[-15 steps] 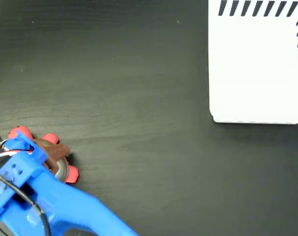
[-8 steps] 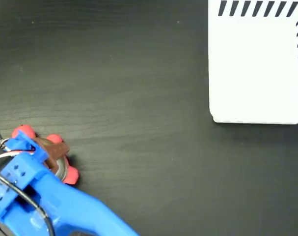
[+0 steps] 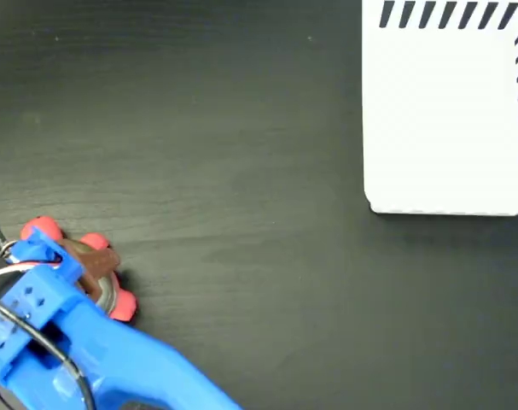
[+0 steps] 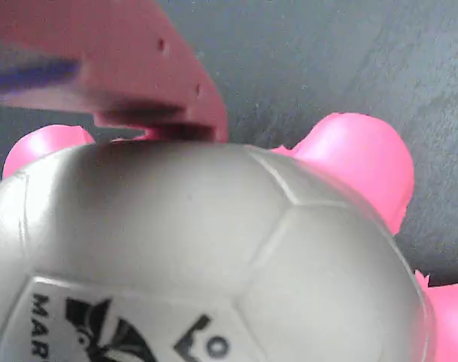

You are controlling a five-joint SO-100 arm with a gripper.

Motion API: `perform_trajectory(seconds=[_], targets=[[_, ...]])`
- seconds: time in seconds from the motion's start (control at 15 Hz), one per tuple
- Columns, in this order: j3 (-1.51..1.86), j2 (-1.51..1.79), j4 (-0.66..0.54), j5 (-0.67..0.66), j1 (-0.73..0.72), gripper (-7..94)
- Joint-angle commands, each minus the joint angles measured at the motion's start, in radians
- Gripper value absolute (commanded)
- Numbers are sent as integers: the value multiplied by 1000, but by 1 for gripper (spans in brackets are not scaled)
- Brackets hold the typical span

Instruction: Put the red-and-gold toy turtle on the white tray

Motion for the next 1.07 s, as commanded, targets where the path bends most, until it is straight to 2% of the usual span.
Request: perform_trajectory(seconds=[0.0,0.13,0.53,1.0], targets=[[-28,28,2,23,-2,56],[-25,31,2,28,-6,62],[-21,46,21,37,0,62],[-25,12,-29,49,9,62]])
